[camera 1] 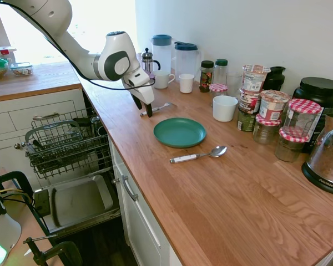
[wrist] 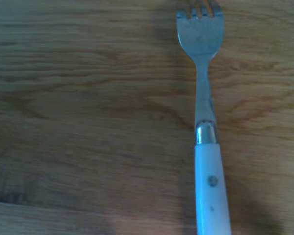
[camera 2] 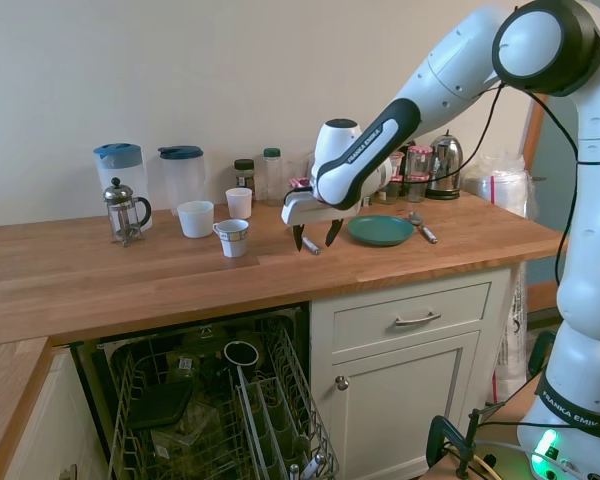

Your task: Put the fork in the dishwasher

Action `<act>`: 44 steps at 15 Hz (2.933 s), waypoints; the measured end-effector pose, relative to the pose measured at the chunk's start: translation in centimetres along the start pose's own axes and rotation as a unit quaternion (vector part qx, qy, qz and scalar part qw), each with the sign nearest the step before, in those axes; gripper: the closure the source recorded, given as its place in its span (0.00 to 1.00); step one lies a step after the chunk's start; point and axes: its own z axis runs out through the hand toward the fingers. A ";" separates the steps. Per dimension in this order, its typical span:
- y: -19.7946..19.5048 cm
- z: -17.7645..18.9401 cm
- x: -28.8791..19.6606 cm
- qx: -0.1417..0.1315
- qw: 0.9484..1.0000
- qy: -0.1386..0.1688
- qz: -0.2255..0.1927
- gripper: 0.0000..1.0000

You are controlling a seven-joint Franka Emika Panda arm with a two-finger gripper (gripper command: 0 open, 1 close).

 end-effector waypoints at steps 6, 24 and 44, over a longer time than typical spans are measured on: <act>-0.1 0.5 -0.2 -0.013 1.000 0.000 -0.005 1.00; -0.5 0.5 0.4 -0.016 0.999 -0.028 -0.011 1.00; 6.7 -22.2 -10.9 -0.122 0.959 -0.077 -0.245 1.00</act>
